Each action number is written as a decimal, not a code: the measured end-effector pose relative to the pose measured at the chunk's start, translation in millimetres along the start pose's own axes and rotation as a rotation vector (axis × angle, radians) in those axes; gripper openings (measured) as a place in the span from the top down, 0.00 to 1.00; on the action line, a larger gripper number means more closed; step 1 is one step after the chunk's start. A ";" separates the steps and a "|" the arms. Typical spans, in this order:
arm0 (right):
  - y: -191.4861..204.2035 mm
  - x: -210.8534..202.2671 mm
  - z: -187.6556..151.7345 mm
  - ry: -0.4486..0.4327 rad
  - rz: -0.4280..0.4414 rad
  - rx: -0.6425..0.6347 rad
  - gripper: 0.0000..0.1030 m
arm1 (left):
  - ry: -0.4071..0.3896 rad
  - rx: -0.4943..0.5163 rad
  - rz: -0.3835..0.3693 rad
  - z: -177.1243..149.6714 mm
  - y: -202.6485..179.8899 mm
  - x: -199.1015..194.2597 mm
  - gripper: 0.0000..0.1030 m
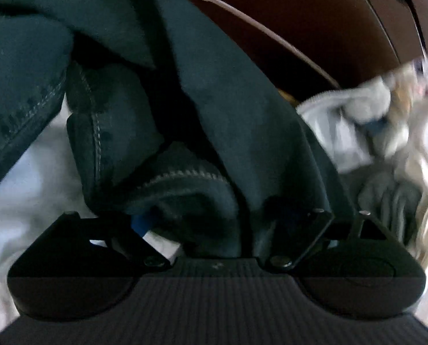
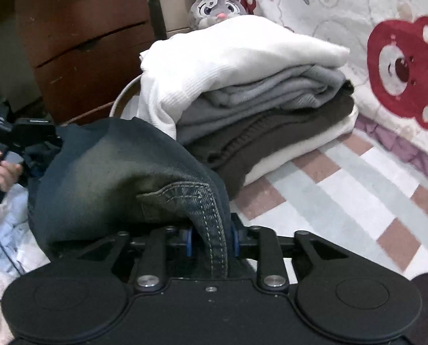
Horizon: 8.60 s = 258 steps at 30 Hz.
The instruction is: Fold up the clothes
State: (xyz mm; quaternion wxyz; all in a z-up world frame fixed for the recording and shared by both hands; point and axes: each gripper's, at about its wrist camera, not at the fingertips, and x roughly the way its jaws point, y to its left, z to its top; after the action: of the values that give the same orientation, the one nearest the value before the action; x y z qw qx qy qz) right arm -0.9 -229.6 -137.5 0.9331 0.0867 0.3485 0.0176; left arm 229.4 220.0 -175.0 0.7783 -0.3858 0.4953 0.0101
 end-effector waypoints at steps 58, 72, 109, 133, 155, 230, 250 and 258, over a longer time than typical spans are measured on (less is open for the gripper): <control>-257.7 -444.5 -205.9 -0.166 -0.959 0.776 0.56 | 0.187 1.491 -0.446 -525.2 -300.6 -74.1 0.77; -140.4 -391.6 -283.5 -0.281 -0.771 0.428 0.51 | 0.166 1.395 -0.406 -504.7 -290.9 -104.6 0.60; -161.0 -360.1 -244.5 -0.101 -0.495 0.153 0.74 | 0.146 1.462 0.022 -525.7 -331.1 -126.6 0.45; -197.3 -270.2 -185.8 0.284 -0.162 -0.039 0.17 | 0.171 2.056 -0.189 -522.6 -296.8 -39.8 0.44; -109.0 -371.3 -263.3 0.096 -0.665 -0.037 0.91 | 0.116 1.810 -0.287 -524.5 -207.8 -98.5 0.42; -174.5 -568.2 -264.7 -0.567 -0.944 0.324 0.94 | -0.079 1.714 -0.386 -541.4 -221.9 -93.4 0.95; -44.5 -705.4 -287.4 -0.565 -0.657 0.446 0.94 | -0.019 1.659 -0.430 -476.8 -241.2 -252.2 0.95; -142.6 -644.5 -318.6 -0.404 -0.649 0.595 0.94 | 0.095 1.847 -0.346 -547.5 -273.7 -154.0 0.95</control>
State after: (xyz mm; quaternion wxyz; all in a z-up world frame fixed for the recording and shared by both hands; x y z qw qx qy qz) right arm -700.6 -382.5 18.5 0.8741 0.2383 0.1593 -0.3922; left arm -158.0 -250.1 -9.4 0.7460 0.3160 0.2744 -0.5180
